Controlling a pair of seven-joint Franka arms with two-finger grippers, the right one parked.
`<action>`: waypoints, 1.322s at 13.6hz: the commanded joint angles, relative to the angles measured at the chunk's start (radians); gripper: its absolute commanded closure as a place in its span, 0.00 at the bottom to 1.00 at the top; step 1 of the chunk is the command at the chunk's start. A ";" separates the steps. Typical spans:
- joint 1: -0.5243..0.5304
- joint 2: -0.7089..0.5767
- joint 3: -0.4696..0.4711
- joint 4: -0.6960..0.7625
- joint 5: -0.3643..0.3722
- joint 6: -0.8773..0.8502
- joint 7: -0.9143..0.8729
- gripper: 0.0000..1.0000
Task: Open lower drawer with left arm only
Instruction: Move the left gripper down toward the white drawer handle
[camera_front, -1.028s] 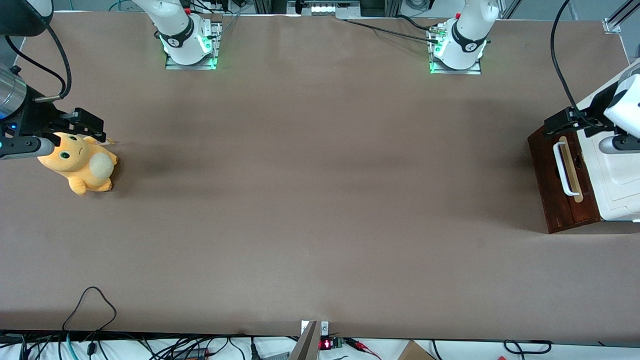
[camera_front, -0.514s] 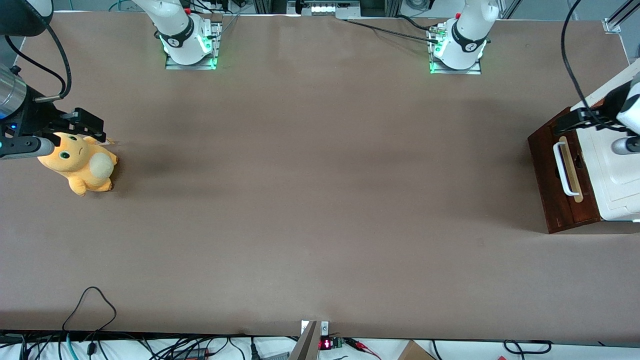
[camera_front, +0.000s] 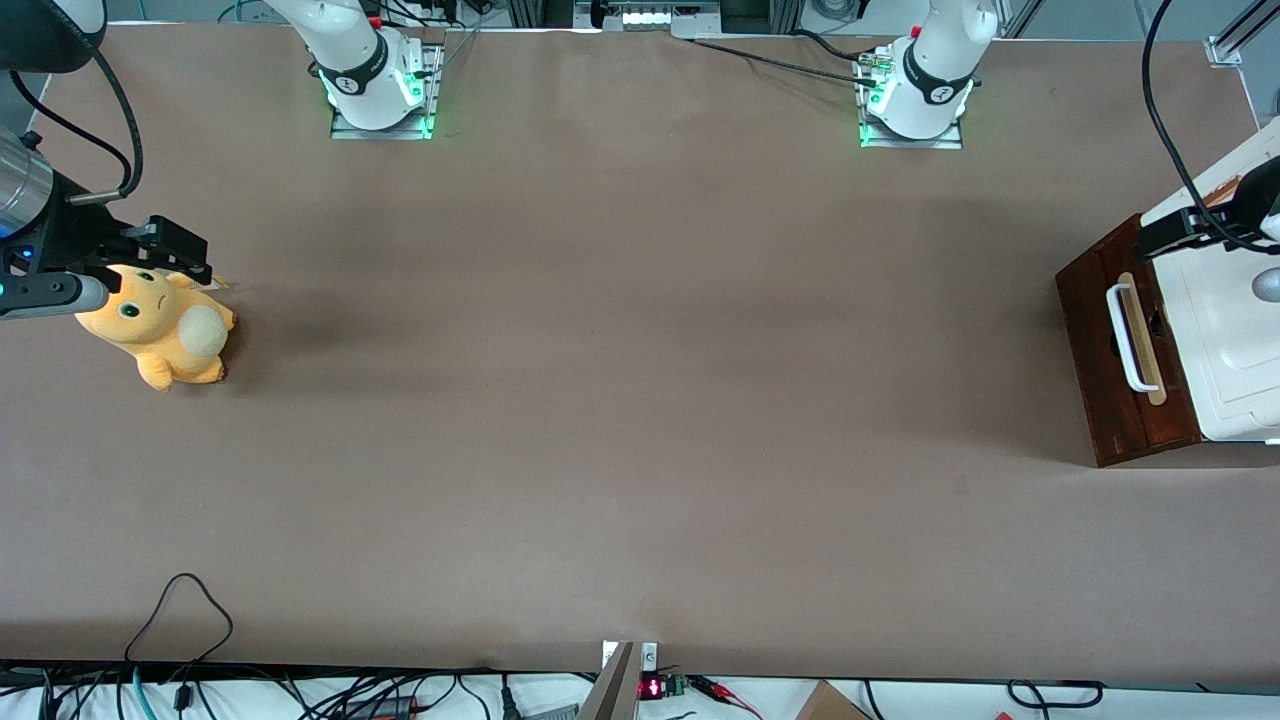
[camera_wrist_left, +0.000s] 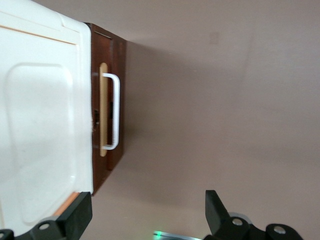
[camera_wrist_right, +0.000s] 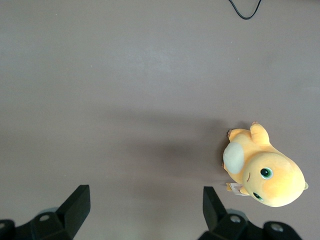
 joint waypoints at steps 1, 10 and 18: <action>-0.007 0.024 -0.022 0.030 0.081 -0.027 -0.004 0.00; -0.084 0.070 -0.094 -0.151 0.446 -0.044 -0.107 0.00; -0.124 0.240 -0.117 -0.283 0.717 0.001 -0.297 0.00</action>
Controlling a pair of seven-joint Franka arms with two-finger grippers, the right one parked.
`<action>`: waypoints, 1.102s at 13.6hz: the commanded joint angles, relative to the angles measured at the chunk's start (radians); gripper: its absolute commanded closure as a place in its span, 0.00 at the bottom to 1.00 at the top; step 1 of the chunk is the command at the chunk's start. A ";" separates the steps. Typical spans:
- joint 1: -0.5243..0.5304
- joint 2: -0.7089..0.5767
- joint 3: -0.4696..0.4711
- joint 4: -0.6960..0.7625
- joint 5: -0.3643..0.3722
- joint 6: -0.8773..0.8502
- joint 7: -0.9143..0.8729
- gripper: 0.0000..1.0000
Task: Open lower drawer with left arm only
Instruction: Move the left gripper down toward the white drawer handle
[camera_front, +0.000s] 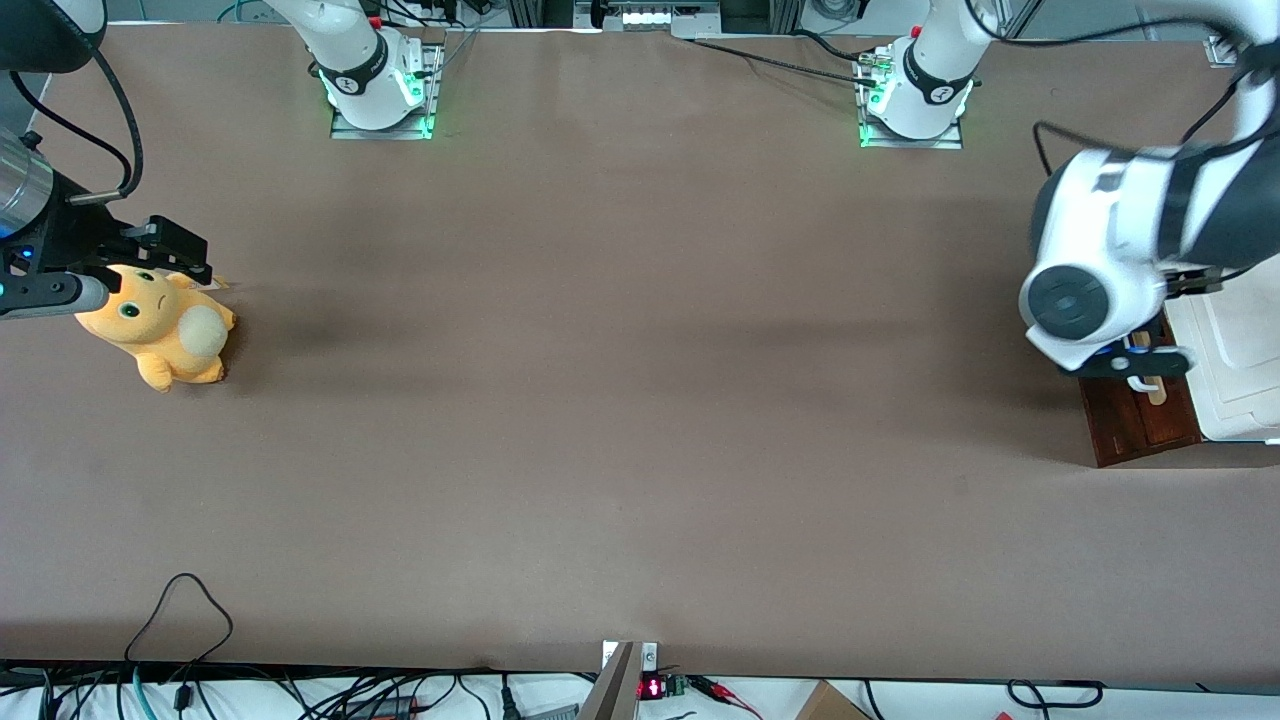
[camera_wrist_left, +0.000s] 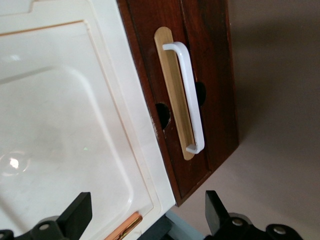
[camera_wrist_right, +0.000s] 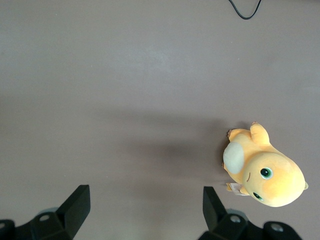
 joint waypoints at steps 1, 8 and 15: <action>-0.024 0.021 -0.002 -0.048 0.075 0.015 -0.099 0.00; -0.087 0.154 -0.002 -0.161 0.313 -0.003 -0.314 0.00; -0.121 0.269 0.007 -0.161 0.388 -0.032 -0.378 0.00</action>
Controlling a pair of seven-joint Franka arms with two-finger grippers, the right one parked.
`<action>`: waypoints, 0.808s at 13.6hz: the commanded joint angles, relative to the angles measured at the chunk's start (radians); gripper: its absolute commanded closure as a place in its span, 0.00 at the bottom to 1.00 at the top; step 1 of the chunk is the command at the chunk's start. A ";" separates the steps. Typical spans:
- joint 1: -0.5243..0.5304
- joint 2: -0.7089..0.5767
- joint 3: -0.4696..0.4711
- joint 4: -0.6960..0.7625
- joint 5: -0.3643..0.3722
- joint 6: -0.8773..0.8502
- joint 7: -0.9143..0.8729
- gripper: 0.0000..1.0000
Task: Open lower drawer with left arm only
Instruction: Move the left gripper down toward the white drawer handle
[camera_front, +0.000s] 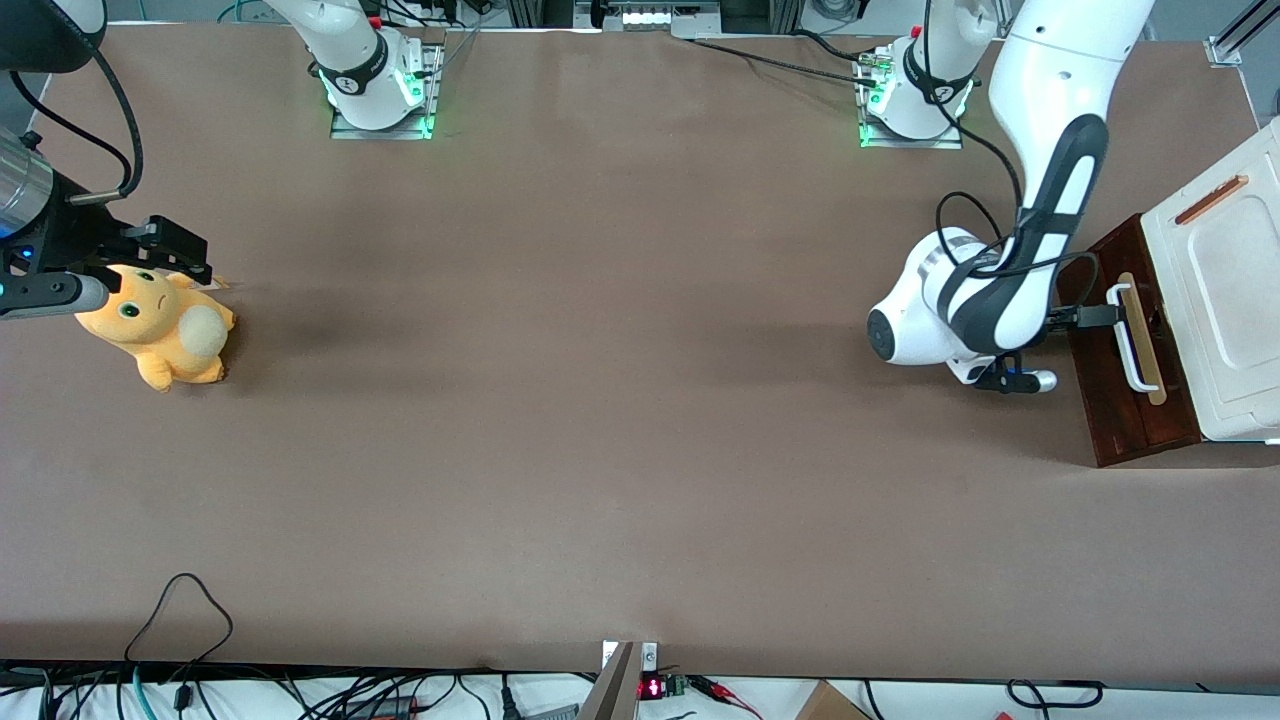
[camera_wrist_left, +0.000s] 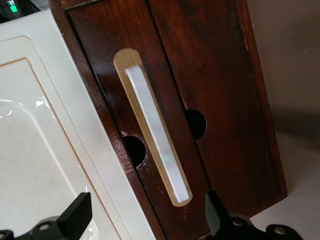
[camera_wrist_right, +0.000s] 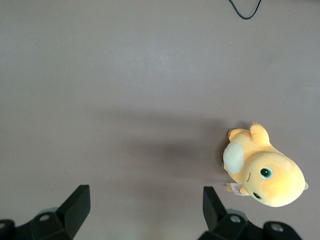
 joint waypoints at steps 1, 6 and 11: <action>-0.021 0.042 0.013 0.004 0.038 -0.018 -0.036 0.00; -0.018 0.059 0.017 0.005 0.052 -0.013 -0.044 0.00; -0.012 0.056 0.026 0.015 0.105 -0.005 -0.024 0.00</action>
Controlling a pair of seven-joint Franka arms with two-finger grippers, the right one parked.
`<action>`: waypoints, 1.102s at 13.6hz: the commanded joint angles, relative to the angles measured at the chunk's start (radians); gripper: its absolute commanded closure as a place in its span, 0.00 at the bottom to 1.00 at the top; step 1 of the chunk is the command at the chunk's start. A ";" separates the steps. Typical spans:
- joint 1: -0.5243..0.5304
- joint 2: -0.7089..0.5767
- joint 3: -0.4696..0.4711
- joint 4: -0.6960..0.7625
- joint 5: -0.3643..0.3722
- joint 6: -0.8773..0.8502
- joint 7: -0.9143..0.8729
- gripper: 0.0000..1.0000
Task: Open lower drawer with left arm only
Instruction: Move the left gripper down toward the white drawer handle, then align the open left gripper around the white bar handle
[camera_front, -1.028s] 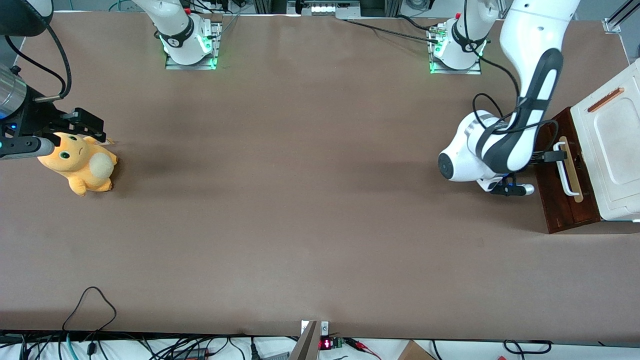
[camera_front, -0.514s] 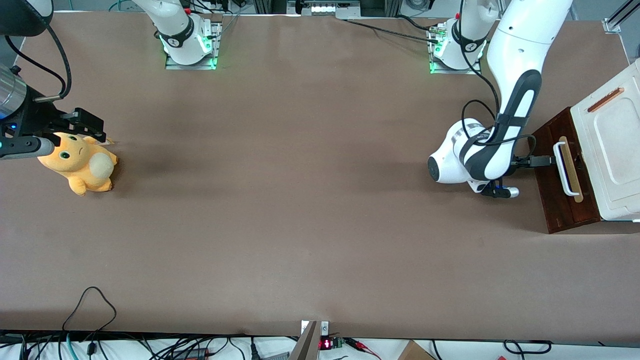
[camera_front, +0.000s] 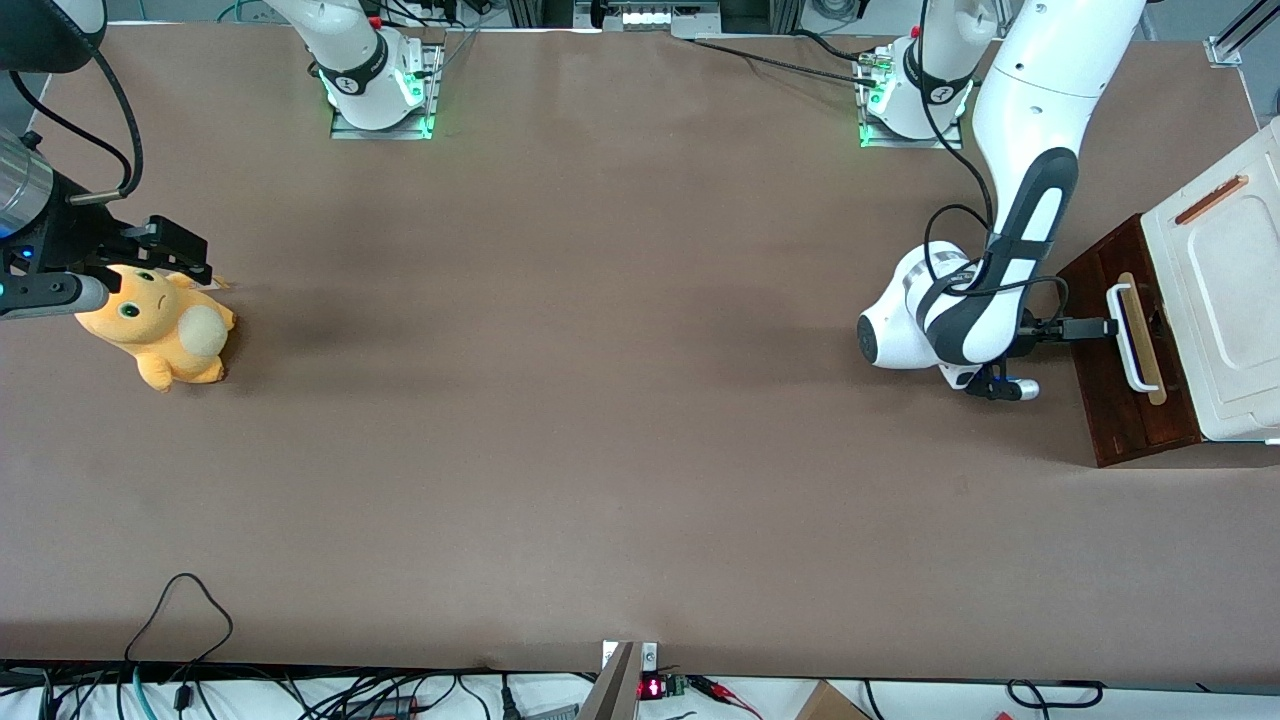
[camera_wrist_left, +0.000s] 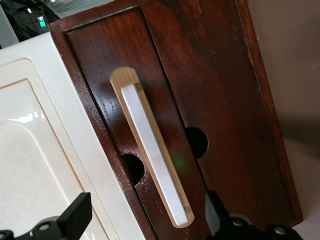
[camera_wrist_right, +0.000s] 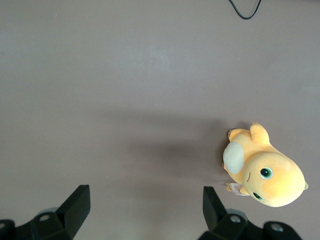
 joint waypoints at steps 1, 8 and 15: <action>-0.004 0.000 0.012 0.010 0.025 -0.003 0.013 0.00; -0.004 0.040 0.021 0.010 0.055 -0.009 -0.003 0.00; -0.004 0.054 0.023 0.009 0.101 -0.019 -0.020 0.00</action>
